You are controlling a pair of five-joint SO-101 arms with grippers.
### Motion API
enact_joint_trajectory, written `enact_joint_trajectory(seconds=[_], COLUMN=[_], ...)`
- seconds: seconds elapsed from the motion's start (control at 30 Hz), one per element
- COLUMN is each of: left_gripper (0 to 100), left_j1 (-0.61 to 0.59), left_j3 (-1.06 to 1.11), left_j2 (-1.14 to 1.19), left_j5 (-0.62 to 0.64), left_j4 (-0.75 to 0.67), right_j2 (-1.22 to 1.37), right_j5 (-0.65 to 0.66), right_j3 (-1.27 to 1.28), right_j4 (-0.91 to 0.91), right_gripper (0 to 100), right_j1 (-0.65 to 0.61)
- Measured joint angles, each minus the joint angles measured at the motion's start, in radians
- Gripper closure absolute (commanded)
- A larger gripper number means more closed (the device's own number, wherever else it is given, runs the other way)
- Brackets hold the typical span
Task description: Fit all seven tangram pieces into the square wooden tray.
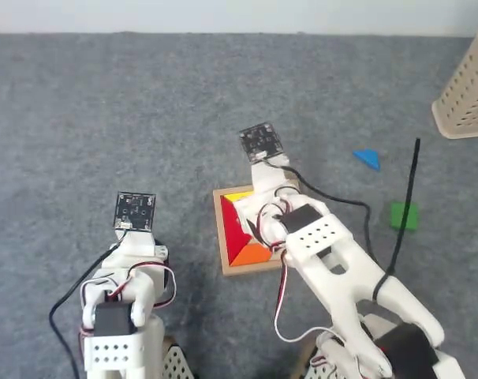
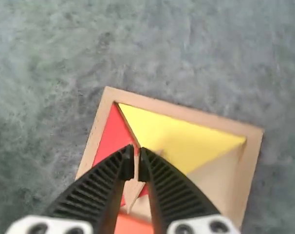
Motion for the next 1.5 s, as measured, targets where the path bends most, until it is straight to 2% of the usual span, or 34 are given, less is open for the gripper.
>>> enact_joint_trajectory(seconds=[0.1, 0.4, 0.87, 1.13, 1.5], left_gripper=[99, 99, 99, 99, 99], left_j1=[0.0, 0.0, 0.0, 0.0, 0.0], left_j3=[0.0, 0.0, 0.0, 0.0, 0.0], left_j2=[0.0, 0.0, 0.0, 0.0, 0.0], left_j5=[0.0, 0.0, 0.0, 0.0, 0.0], left_j4=[0.0, 0.0, 0.0, 0.0, 0.0], right_j2=[0.032, 0.227, 0.233, 0.233, 0.178], right_j5=[0.074, 0.181, 0.19, 0.19, 0.19], right_j3=[-0.009, -0.026, -0.026, -0.026, -0.028], right_j4=[-0.028, -0.152, -0.123, -0.118, 0.046], right_gripper=[99.1, 99.1, 99.1, 99.1, 99.1], right_j1=[-0.017, -0.032, -0.028, 0.074, 0.071])
